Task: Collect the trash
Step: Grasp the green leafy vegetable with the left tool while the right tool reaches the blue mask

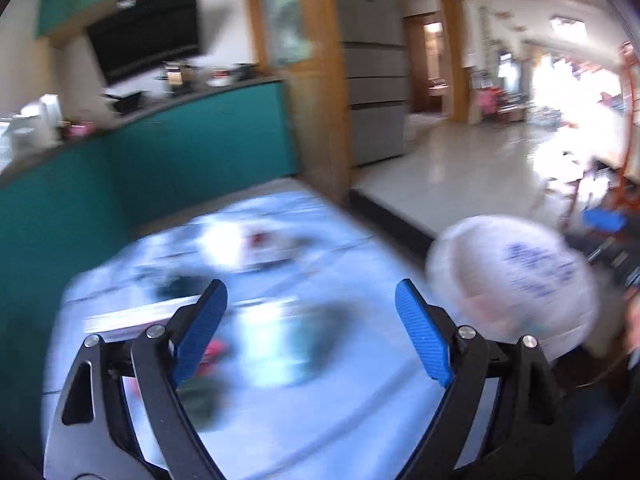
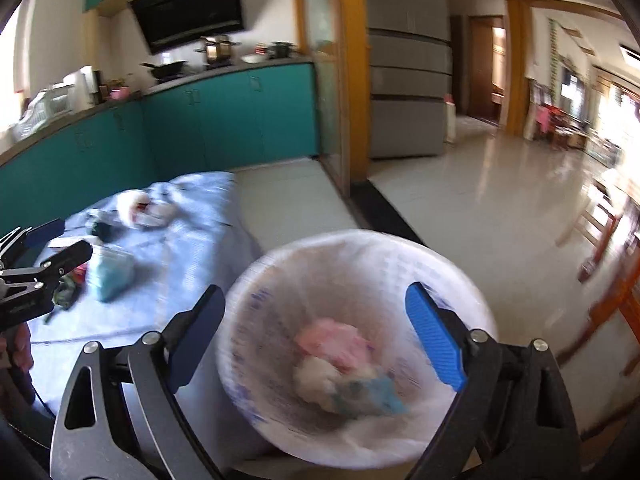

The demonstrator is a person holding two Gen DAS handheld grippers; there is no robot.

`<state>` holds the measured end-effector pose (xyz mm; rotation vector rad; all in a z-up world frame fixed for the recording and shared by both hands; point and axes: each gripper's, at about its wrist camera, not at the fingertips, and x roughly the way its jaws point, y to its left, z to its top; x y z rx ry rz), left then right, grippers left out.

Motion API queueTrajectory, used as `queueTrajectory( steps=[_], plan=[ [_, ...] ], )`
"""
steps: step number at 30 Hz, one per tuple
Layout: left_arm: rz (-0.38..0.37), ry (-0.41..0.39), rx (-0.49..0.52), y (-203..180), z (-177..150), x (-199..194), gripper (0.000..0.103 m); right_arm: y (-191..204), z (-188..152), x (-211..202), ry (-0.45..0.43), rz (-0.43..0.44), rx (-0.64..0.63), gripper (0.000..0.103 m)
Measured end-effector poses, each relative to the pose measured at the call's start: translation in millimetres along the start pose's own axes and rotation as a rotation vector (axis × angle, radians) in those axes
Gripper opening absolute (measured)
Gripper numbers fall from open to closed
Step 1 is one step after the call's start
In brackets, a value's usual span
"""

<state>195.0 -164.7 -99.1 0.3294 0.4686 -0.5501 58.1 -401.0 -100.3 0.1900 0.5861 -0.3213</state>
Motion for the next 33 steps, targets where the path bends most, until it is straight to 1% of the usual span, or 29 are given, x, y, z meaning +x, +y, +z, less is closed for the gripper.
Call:
queueTrajectory(
  steps=[3, 4, 5, 6, 8, 9, 11, 13, 14, 18, 19, 20, 21, 22, 24, 26, 28, 33],
  plan=[
    [0.128, 0.034, 0.002, 50, -17, -2, 0.086, 47, 14, 17, -0.003, 0.118, -0.046, 0.091],
    [0.15, 0.049, -0.019, 67, -24, -3, 0.086, 67, 19, 25, -0.008, 0.154, -0.071, 0.091],
    [0.158, 0.055, -0.043, 79, -28, -6, 0.086, 82, 22, 30, -0.009, 0.176, -0.091, 0.092],
    [0.164, 0.059, -0.088, 95, -34, -8, 0.086, 104, 27, 40, -0.003, 0.203, -0.12, 0.092],
    [0.161, 0.077, -0.194, 124, -44, -14, 0.086, 145, 34, 64, 0.04, 0.256, -0.158, 0.092],
    [0.155, 0.082, -0.229, 131, -47, -17, 0.086, 158, 37, 73, 0.06, 0.276, -0.162, 0.092],
    [0.134, 0.089, -0.265, 142, -53, -22, 0.086, 188, 40, 98, 0.119, 0.328, -0.165, 0.092],
    [0.132, 0.103, -0.266, 147, -61, -25, 0.086, 208, 36, 116, 0.167, 0.322, -0.18, 0.092],
    [0.127, 0.113, -0.266, 147, -64, -25, 0.086, 217, 31, 129, 0.196, 0.298, -0.186, 0.092],
    [0.094, 0.143, -0.262, 142, -76, -19, 0.086, 223, 10, 153, 0.29, 0.269, -0.198, 0.092],
    [0.093, 0.149, -0.258, 141, -78, -17, 0.086, 223, 8, 155, 0.309, 0.284, -0.197, 0.091],
    [0.096, 0.155, -0.254, 139, -79, -15, 0.086, 224, 6, 155, 0.315, 0.305, -0.194, 0.086],
    [0.103, 0.163, -0.25, 137, -80, -12, 0.086, 225, 5, 155, 0.318, 0.315, -0.194, 0.076],
    [0.107, 0.168, -0.248, 136, -80, -11, 0.086, 224, 3, 154, 0.321, 0.32, -0.2, 0.071],
    [0.109, 0.17, -0.247, 134, -79, -9, 0.086, 224, -3, 150, 0.334, 0.34, -0.217, 0.049],
    [0.109, 0.17, -0.244, 133, -79, -7, 0.086, 224, -6, 143, 0.329, 0.364, -0.23, 0.038],
    [0.113, 0.174, -0.238, 130, -79, -6, 0.086, 225, -8, 136, 0.311, 0.367, -0.254, 0.036],
    [0.12, 0.196, -0.241, 129, -83, -1, 0.086, 225, -15, 115, 0.26, 0.353, -0.299, 0.036]
  ],
)
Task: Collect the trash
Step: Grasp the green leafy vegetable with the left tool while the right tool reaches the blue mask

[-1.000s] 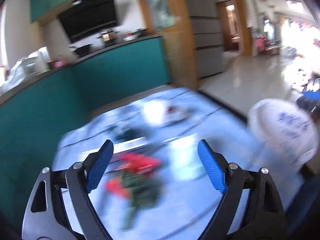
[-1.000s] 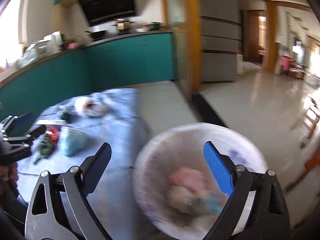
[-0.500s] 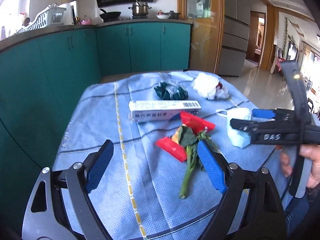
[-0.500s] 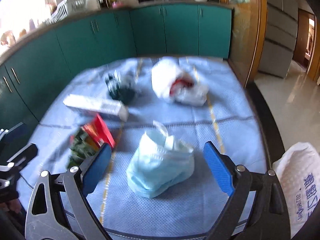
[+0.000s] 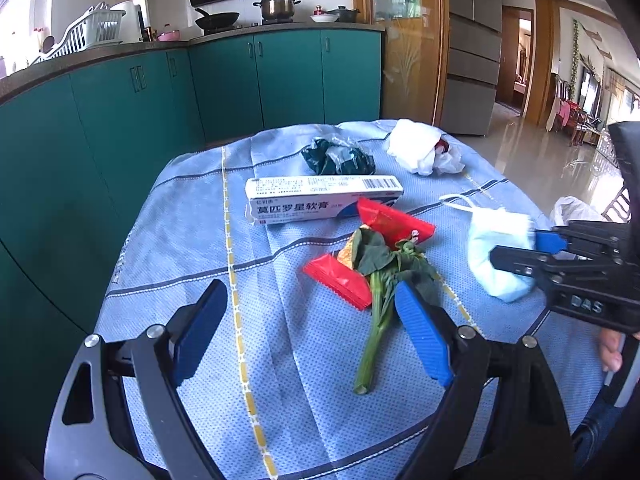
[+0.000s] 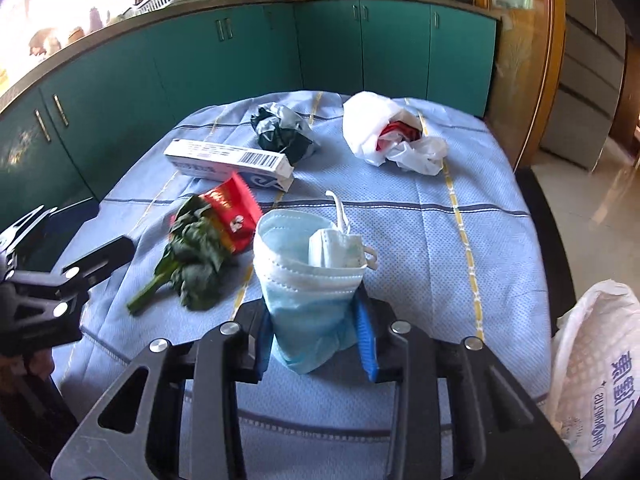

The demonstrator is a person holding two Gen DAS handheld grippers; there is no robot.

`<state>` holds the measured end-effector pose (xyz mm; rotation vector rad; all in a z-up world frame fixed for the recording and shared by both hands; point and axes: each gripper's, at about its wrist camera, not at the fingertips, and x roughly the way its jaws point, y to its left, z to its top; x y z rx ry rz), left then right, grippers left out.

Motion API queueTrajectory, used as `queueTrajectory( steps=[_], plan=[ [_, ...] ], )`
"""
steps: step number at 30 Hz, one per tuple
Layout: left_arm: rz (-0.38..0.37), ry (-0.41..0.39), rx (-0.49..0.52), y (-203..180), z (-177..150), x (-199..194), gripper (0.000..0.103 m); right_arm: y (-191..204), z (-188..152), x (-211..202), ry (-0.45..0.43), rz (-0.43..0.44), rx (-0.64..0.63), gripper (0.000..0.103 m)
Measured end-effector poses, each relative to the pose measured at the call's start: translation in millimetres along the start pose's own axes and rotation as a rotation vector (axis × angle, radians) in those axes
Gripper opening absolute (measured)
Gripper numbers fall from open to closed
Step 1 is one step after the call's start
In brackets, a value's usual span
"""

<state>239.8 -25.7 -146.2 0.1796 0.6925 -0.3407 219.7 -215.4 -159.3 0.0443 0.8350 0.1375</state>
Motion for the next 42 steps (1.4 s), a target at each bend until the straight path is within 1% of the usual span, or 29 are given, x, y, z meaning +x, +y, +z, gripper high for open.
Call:
queueTrajectory(
  steps=[2, 3, 5, 7, 9, 11, 12, 13, 17, 18, 20, 21, 22, 23, 24, 29, 32, 33, 34, 36, 38, 39, 40, 41, 42],
  plan=[
    [0.0, 0.007, -0.003, 0, -1, 2, 0.086, 2, -4, -4, -0.009, -0.015, -0.017, 0.036],
    [0.001, 0.01, -0.003, 0, -1, 3, 0.086, 4, -6, -5, -0.014, -0.036, -0.031, 0.036],
    [0.005, 0.018, -0.002, -1, -3, 6, 0.086, 5, -7, -6, -0.022, -0.073, -0.049, 0.039],
    [0.006, 0.025, -0.001, -2, -4, 9, 0.086, 5, -5, -7, -0.03, -0.084, -0.056, 0.043],
    [0.004, 0.036, -0.001, -3, -5, 12, 0.086, 4, -5, -10, -0.04, -0.091, -0.054, 0.052],
    [-0.003, 0.048, 0.004, -4, -7, 15, 0.083, 4, -3, -10, -0.049, -0.101, -0.054, 0.059],
    [-0.008, 0.058, 0.012, -6, -8, 17, 0.077, 4, -3, -11, -0.053, -0.107, -0.055, 0.061],
    [-0.011, 0.066, 0.018, -7, -8, 19, 0.074, 3, -3, -11, -0.055, -0.109, -0.056, 0.062],
    [-0.039, 0.082, 0.031, -11, -11, 22, 0.065, 4, -3, -11, -0.057, -0.112, -0.057, 0.062],
    [-0.045, 0.082, 0.035, -12, -11, 22, 0.061, 4, -3, -10, -0.057, -0.112, -0.055, 0.062],
    [-0.078, 0.088, 0.036, -14, -12, 23, 0.045, 3, -3, -11, -0.058, -0.114, -0.052, 0.063],
    [-0.107, 0.092, 0.032, -13, -12, 23, 0.029, 2, -3, -11, -0.058, -0.115, -0.05, 0.064],
    [-0.14, 0.091, 0.023, -13, -12, 23, 0.019, 2, -3, -11, -0.058, -0.115, -0.048, 0.064],
    [-0.17, 0.085, 0.015, -12, -13, 22, 0.016, 2, -3, -11, -0.059, -0.115, -0.046, 0.065],
    [-0.176, 0.085, 0.012, -13, -14, 21, 0.014, 1, -3, -11, -0.059, -0.113, -0.041, 0.065],
    [-0.187, 0.093, 0.014, -19, -19, 4, 0.013, -2, -2, -12, -0.068, -0.117, -0.021, 0.068],
    [-0.161, 0.081, 0.026, -22, -23, -4, 0.014, -3, -1, -13, -0.074, -0.105, -0.009, 0.07],
    [-0.151, 0.079, 0.022, -21, -23, -5, 0.021, -3, -1, -13, -0.078, -0.099, -0.005, 0.072],
    [-0.142, 0.08, 0.018, -21, -23, -4, 0.038, -3, -1, -13, -0.079, -0.095, -0.002, 0.073],
    [-0.118, 0.082, 0.013, -19, -22, 0, 0.057, -1, 0, -12, -0.074, -0.088, -0.003, 0.073],
    [-0.11, 0.105, 0.029, -21, -25, 10, 0.057, 1, -1, -11, -0.071, -0.09, -0.01, 0.073],
    [-0.105, 0.118, 0.035, -21, -27, 15, 0.054, 1, -1, -10, -0.07, -0.094, -0.015, 0.073],
    [-0.096, 0.113, 0.043, -22, -28, 16, 0.05, 2, -1, -10, -0.068, -0.097, -0.017, 0.073],
    [-0.1, 0.112, 0.047, -23, -27, 16, 0.042, 2, -1, -10, -0.066, -0.098, -0.016, 0.073],
    [-0.111, 0.111, 0.049, -24, -26, 15, 0.032, 1, -1, -9, -0.066, -0.099, -0.013, 0.073]
  ],
)
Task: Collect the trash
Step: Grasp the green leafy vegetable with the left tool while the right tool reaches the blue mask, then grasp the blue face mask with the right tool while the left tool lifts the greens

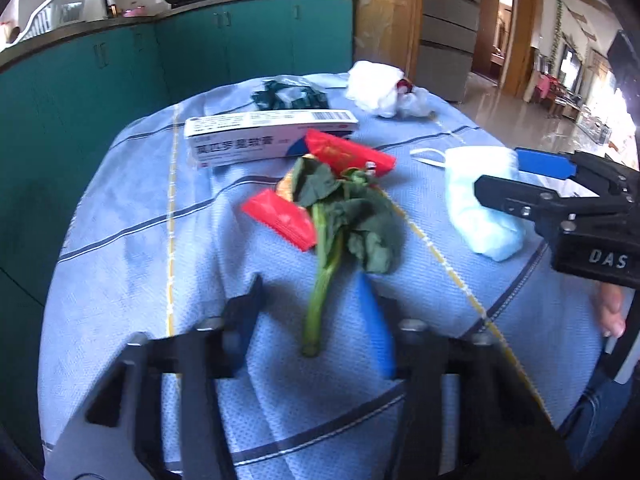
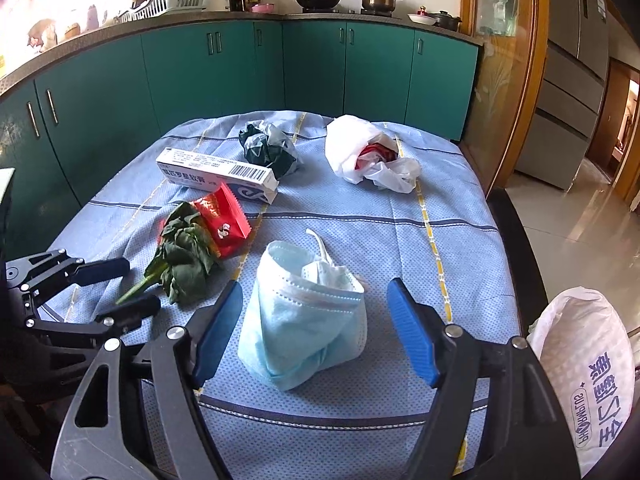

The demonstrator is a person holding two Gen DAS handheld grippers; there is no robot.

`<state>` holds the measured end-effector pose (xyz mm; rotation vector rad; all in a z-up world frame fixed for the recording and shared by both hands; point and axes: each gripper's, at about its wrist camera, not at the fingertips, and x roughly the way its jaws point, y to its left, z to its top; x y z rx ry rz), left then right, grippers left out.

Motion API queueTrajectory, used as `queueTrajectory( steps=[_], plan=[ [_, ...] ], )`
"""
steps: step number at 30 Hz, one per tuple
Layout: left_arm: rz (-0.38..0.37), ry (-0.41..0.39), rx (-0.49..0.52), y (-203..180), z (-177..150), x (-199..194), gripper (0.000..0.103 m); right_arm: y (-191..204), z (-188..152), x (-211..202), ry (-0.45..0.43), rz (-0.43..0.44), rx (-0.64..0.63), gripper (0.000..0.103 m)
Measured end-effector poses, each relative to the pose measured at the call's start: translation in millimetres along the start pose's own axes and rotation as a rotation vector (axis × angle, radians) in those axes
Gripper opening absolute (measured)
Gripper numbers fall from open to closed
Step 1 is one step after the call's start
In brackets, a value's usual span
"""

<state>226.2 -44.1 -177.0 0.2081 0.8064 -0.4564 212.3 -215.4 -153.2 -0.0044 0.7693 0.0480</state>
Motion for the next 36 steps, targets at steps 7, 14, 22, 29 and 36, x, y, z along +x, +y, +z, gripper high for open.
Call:
queueTrajectory(
  steps=[7, 14, 22, 29, 36],
  plan=[
    [-0.038, -0.011, -0.007, -1, -5, -17, 0.011, -1, -1, 0, 0.001, 0.005, 0.01, 0.073],
    [-0.01, -0.027, -0.034, 4, -17, -42, 0.011, 2, 0, 2, 0.001, 0.003, 0.007, 0.084],
    [-0.02, -0.037, -0.089, 20, -19, -51, 0.011, 8, -1, 18, 0.064, 0.055, 0.027, 0.084],
    [-0.026, -0.047, -0.094, 20, -21, -56, 0.021, 17, -3, 23, 0.088, 0.062, -0.013, 0.06],
    [0.011, -0.04, -0.12, 24, -21, -51, 0.044, 19, -7, 22, 0.09, 0.086, -0.024, 0.038]
  ],
)
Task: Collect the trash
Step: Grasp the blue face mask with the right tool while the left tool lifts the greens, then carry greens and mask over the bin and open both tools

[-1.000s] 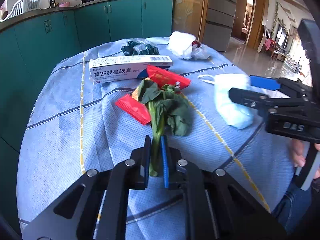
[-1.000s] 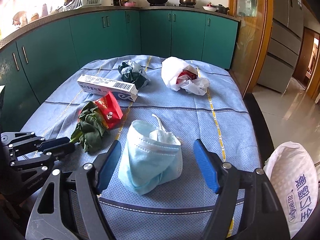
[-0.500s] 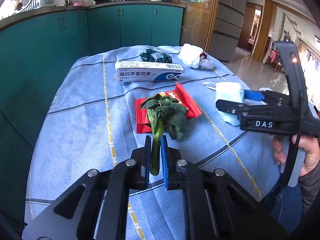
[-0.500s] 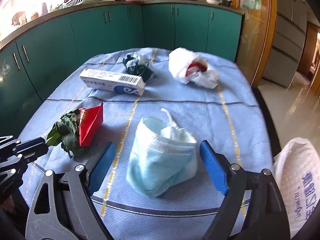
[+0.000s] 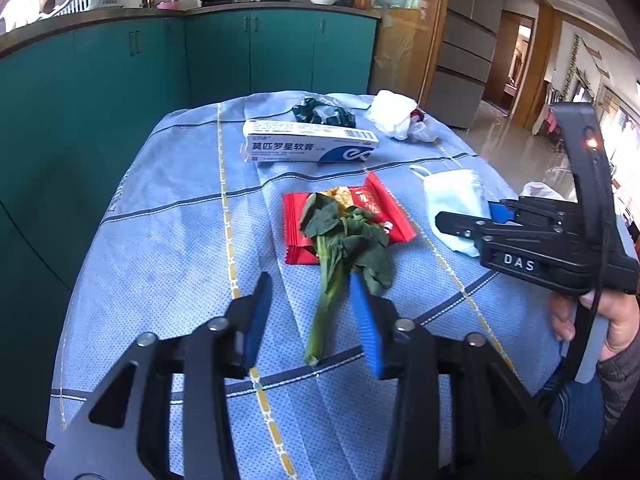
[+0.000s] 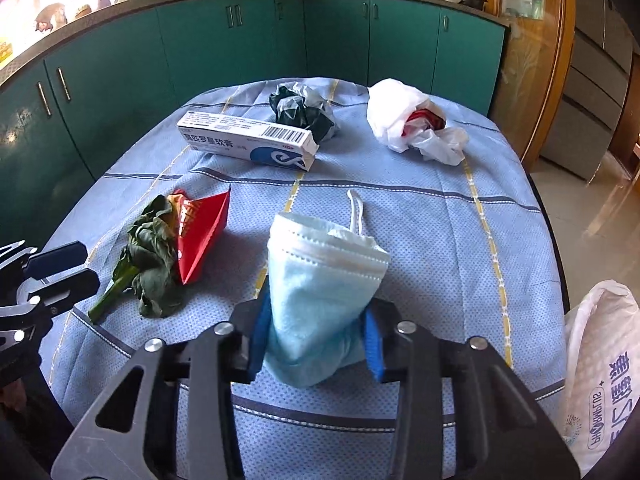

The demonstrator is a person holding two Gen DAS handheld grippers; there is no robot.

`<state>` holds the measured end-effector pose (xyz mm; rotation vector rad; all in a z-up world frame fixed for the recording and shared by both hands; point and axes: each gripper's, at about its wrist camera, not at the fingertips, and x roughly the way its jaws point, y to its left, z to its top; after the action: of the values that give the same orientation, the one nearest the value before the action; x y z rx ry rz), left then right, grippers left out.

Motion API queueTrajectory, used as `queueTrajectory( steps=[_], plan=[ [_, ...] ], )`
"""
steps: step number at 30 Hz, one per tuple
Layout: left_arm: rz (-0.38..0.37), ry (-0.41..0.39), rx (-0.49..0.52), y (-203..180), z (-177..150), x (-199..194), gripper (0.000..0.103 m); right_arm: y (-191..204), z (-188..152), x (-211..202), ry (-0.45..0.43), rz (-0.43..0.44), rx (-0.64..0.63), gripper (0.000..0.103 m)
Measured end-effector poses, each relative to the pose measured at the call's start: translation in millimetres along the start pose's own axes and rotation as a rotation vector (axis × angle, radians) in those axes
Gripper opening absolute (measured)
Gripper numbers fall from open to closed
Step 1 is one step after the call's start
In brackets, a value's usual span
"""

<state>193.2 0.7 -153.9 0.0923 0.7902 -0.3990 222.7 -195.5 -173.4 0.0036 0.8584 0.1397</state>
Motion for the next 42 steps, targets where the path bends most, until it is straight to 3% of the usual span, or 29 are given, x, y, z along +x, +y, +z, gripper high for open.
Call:
queueTrajectory(
  steps=[10, 11, 14, 20, 22, 23, 24, 30, 32, 34, 35, 37, 38, 42],
  plan=[
    [0.005, -0.006, 0.002, 0, 0, -2, 0.051, -3, 1, 0, -0.001, -0.002, 0.007, 0.04],
    [0.006, -0.007, 0.001, 0, 0, -2, 0.053, -3, 1, 0, -0.001, -0.004, 0.008, 0.046],
    [0.011, -0.009, -0.002, -1, 1, -1, 0.059, -3, 2, -1, -0.016, -0.033, 0.017, 0.076],
    [0.031, -0.008, -0.032, 5, 2, 1, 0.066, -4, 6, 12, 0.013, -0.008, 0.035, 0.078],
    [0.032, -0.009, -0.045, 8, 3, 1, 0.07, -4, 6, 13, 0.014, 0.013, 0.039, 0.071],
    [0.032, -0.009, -0.05, 9, 3, 2, 0.071, -4, 6, 13, 0.013, 0.021, 0.04, 0.054],
    [0.027, -0.013, -0.051, 9, 3, 2, 0.072, -4, 6, 12, 0.015, 0.026, 0.039, 0.044],
    [0.004, -0.007, -0.039, 5, 6, 12, 0.074, -7, 3, 2, -0.017, 0.031, 0.048, 0.031],
    [-0.013, 0.015, -0.021, -2, 6, 20, 0.07, -9, 2, -5, -0.038, 0.024, 0.052, 0.031],
    [-0.011, 0.056, 0.011, -10, 2, 31, 0.046, -11, 2, -10, -0.054, 0.017, 0.053, 0.031],
    [-0.007, 0.068, 0.025, -13, 1, 35, 0.045, -13, 2, -13, -0.062, 0.011, 0.052, 0.031],
    [0.003, 0.056, 0.054, -17, -1, 34, 0.02, -16, 0, -22, -0.088, -0.005, 0.051, 0.031],
    [-0.013, 0.056, 0.048, -17, -1, 33, 0.014, -18, -1, -26, -0.099, -0.007, 0.054, 0.031],
    [-0.031, -0.014, 0.021, -12, 1, 12, 0.013, -37, -12, -57, -0.172, -0.023, 0.113, 0.031]
  ],
)
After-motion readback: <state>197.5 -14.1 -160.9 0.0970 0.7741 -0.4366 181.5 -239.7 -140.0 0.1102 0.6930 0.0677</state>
